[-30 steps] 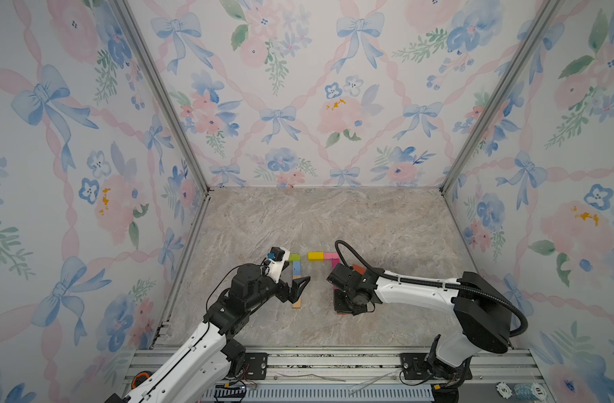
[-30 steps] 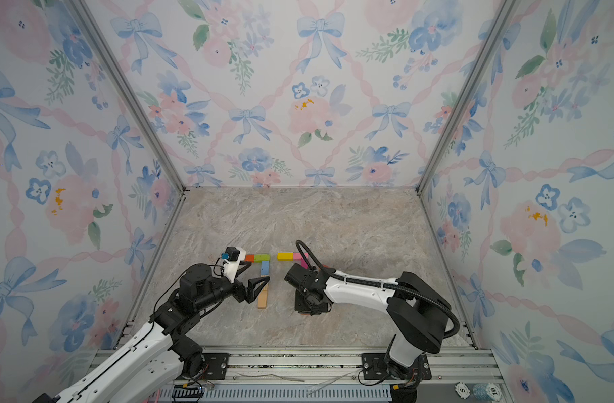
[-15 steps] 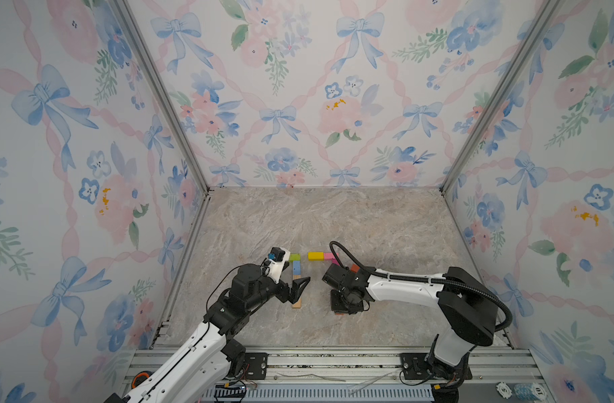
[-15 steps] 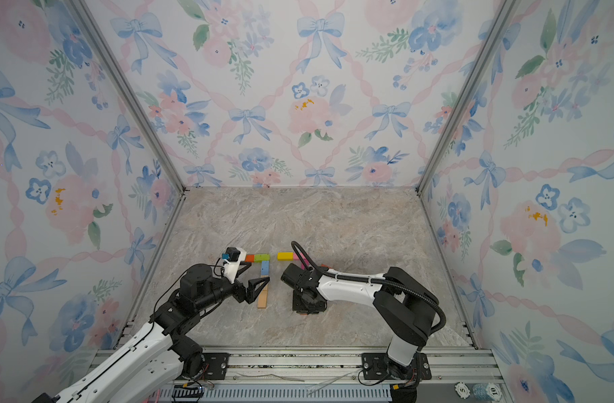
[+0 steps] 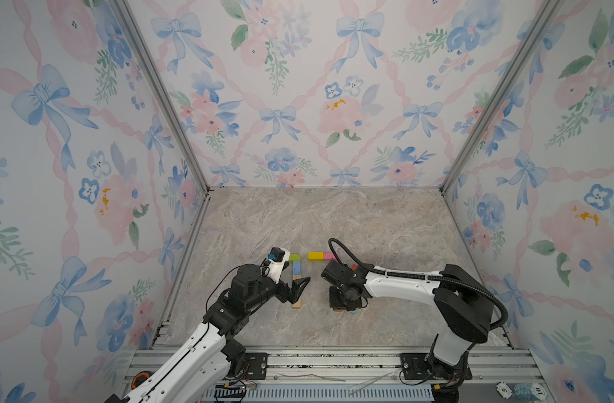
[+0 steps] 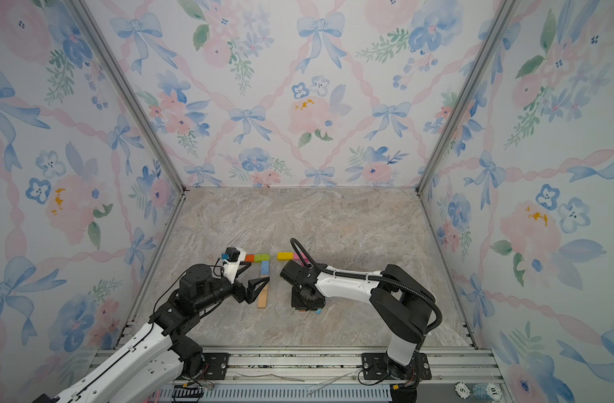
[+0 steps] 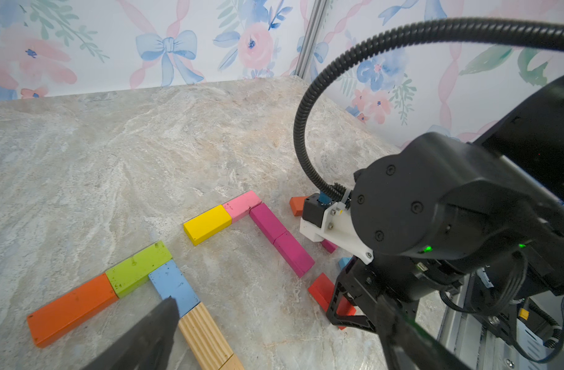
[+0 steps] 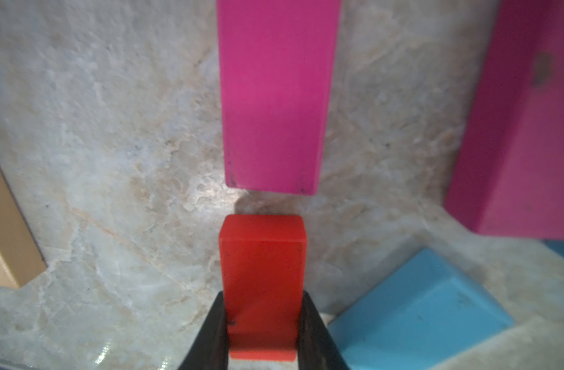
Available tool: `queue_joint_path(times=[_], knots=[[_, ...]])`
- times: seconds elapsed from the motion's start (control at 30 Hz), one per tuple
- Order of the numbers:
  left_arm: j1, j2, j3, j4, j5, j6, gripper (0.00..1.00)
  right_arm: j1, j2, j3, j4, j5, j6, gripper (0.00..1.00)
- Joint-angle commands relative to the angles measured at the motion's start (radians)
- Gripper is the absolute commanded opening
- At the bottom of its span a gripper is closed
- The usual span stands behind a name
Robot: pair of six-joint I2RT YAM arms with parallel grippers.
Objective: Assemble the number 7 with building blocks
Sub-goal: Assemble the building block at the center of the board.
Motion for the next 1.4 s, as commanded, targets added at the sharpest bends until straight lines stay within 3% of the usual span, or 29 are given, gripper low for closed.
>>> queue_joint_path(times=[0.0, 1.2, 1.27, 1.37], knots=[[-0.006, -0.011, -0.011, 0.006, -0.004, 0.019, 0.98, -0.015, 0.045, 0.007, -0.032, 0.028, -0.014, 0.17], [-0.005, -0.020, -0.015, 0.015, 0.000, 0.023, 0.98, -0.033, 0.051, -0.015, -0.049, 0.060, -0.013, 0.19], [-0.006, -0.020, -0.016, 0.017, 0.000, 0.023, 0.98, -0.033, 0.053, -0.012, -0.047, 0.057, -0.015, 0.23], [-0.006, -0.018, -0.015, 0.017, 0.000, 0.023, 0.98, -0.033, 0.055, -0.012, -0.044, 0.055, -0.017, 0.40]])
